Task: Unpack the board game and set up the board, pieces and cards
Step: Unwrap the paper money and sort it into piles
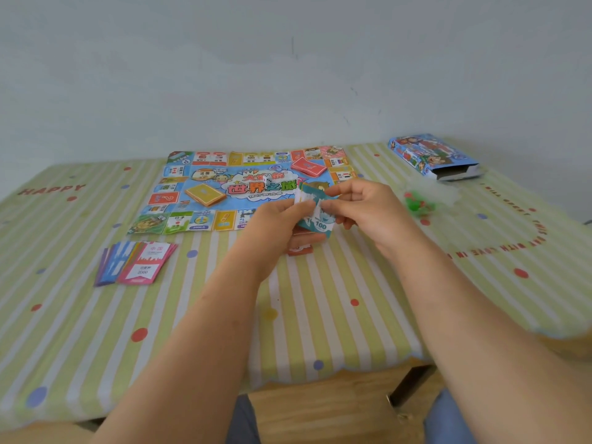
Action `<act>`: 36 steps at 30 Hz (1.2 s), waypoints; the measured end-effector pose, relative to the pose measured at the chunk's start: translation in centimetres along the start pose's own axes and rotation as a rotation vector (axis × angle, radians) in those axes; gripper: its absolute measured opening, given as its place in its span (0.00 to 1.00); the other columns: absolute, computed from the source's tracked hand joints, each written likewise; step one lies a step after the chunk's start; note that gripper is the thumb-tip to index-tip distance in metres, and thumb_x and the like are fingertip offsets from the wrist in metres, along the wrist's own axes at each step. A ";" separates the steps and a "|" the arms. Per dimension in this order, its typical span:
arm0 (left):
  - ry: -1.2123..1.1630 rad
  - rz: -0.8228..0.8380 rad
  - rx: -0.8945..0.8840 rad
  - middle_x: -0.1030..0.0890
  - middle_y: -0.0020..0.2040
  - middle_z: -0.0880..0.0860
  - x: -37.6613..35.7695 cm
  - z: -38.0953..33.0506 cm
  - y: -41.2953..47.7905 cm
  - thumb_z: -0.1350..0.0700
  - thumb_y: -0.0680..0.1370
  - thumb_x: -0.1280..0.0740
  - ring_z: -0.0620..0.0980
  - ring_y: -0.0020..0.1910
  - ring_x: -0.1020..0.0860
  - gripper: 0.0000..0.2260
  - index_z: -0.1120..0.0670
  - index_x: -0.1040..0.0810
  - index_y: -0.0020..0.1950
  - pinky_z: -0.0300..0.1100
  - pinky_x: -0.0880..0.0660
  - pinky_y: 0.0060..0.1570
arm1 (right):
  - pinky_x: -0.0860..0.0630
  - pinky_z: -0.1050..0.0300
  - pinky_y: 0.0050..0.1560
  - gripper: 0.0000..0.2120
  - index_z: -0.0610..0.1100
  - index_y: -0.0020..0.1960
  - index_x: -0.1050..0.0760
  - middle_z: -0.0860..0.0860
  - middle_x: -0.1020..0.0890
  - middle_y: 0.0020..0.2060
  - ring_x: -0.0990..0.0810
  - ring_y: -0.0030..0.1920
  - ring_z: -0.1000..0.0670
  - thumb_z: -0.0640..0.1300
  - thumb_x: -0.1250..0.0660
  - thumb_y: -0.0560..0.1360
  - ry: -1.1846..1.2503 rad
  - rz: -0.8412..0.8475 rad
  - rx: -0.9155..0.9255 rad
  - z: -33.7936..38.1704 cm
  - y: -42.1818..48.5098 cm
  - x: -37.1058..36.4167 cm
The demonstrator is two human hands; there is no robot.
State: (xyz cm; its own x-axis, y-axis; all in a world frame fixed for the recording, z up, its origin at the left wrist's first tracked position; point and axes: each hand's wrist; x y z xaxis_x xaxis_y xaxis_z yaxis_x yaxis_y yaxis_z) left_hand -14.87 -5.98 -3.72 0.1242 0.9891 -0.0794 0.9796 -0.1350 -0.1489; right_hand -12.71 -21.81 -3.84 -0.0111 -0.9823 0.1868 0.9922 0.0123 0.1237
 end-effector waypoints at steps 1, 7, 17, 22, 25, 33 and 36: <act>-0.017 0.010 0.015 0.14 0.46 0.54 0.1 0.0 0.0 0.56 0.80 0.37 0.55 0.44 0.15 0.07 0.54 0.19 0.50 0.48 0.20 0.48 | 0.30 0.64 0.28 0.10 0.42 0.50 0.20 0.47 0.19 0.34 0.24 0.28 0.55 0.36 0.26 0.70 -0.005 0.004 0.003 0.0 0.0 0.0; -0.031 0.007 0.006 0.15 0.49 0.56 0.7 0.1 0.1 0.57 0.80 0.37 0.55 0.48 0.16 0.08 0.57 0.20 0.54 0.45 0.19 0.48 | 0.31 0.67 0.27 0.10 0.44 0.51 0.20 0.49 0.19 0.34 0.26 0.26 0.59 0.39 0.25 0.70 -0.007 0.013 -0.003 0.1 -0.3 0.2; 0.022 -0.044 -0.051 0.14 0.44 0.53 0.5 -0.1 -0.4 0.59 0.77 0.31 0.50 0.44 0.15 0.02 0.55 0.18 0.47 0.37 0.19 0.40 | 0.31 0.62 0.33 0.12 0.42 0.51 0.18 0.51 0.18 0.37 0.27 0.30 0.57 0.45 0.24 0.69 -0.087 0.021 -0.057 -0.3 -0.2 0.1; -0.041 -0.042 -0.019 0.14 0.46 0.57 0.5 -0.2 -0.3 0.59 0.79 0.35 0.53 0.46 0.16 0.06 0.57 0.19 0.50 0.40 0.18 0.44 | 0.28 0.60 0.33 0.06 0.41 0.46 0.17 0.51 0.17 0.35 0.24 0.34 0.54 0.42 0.25 0.71 -0.063 -0.004 -0.040 -0.2 -0.3 0.3; -0.027 -0.048 -0.035 0.14 0.44 0.56 0.4 -0.4 -0.6 0.59 0.80 0.36 0.49 0.40 0.15 0.06 0.58 0.19 0.51 0.34 0.21 0.33 | 0.25 0.59 0.34 0.06 0.41 0.46 0.19 0.48 0.16 0.36 0.22 0.32 0.53 0.40 0.25 0.71 -0.029 0.012 -0.043 -0.2 -0.3 0.2; 0.078 -0.146 -0.088 0.14 0.39 0.51 0.5 -0.3 -0.6 0.59 0.75 0.29 0.46 0.34 0.16 0.03 0.55 0.18 0.48 0.32 0.24 0.28 | 0.24 0.61 0.35 0.12 0.44 0.54 0.21 0.49 0.16 0.36 0.22 0.29 0.57 0.37 0.26 0.71 0.001 0.062 -0.018 0.0 -0.3 0.0; 0.098 -0.159 -0.099 0.14 0.41 0.53 0.7 -0.1 -0.2 0.59 0.73 0.27 0.50 0.39 0.15 0.04 0.54 0.18 0.47 0.39 0.19 0.38 | 0.25 0.63 0.33 0.13 0.42 0.55 0.21 0.50 0.16 0.36 0.22 0.29 0.58 0.37 0.26 0.71 -0.008 0.064 -0.023 0.0 -0.3 -0.1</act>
State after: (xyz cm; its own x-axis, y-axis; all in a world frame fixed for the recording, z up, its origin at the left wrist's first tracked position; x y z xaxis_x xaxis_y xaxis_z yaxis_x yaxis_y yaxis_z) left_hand -14.99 -5.27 -3.68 -0.0232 0.9991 0.0347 0.9982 0.0251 -0.0543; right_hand -13.05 -21.74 -3.84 0.0520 -0.9781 0.2014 0.9935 0.0710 0.0885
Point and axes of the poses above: each hand's wrist, its own y-axis towards the middle knuckle, its own x-axis out of the back of the hand, z = x × y
